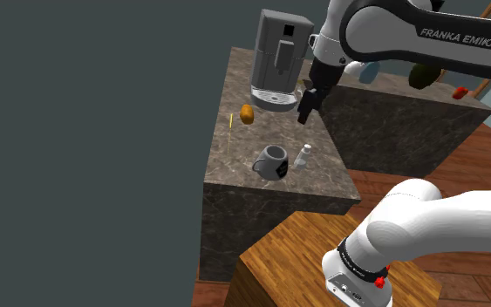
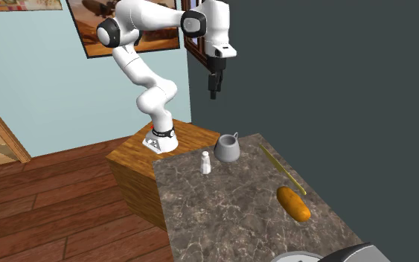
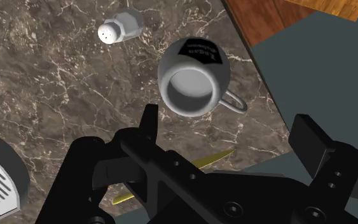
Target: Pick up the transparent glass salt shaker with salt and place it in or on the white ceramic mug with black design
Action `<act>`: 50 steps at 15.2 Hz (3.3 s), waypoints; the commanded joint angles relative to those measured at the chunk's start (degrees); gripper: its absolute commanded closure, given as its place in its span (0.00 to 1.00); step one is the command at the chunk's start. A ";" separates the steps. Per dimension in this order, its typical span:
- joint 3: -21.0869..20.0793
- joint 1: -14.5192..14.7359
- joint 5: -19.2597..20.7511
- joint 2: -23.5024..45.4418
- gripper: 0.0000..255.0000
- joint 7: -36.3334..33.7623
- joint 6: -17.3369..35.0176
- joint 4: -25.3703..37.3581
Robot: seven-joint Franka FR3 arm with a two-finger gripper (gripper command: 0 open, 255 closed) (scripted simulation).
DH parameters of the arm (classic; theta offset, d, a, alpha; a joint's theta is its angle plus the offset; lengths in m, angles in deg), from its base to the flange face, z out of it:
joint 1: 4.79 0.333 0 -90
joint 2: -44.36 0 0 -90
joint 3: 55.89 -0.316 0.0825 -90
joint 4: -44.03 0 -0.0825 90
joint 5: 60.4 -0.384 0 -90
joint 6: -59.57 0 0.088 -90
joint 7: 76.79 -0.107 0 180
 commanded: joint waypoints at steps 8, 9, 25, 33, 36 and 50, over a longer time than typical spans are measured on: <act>9.72 -1.24 3.41 -4.51 0.00 11.32 12.73 -13.30; 11.27 -1.53 3.99 -4.61 0.00 13.02 14.67 -14.83; 34.74 -0.64 7.94 10.59 0.00 36.47 45.01 -25.09; 36.04 0.65 7.29 13.81 0.00 37.06 49.07 -25.92; 36.04 0.65 7.29 13.81 0.00 37.06 49.07 -25.92; 34.51 -0.18 7.62 10.88 1.00 36.15 44.75 -24.50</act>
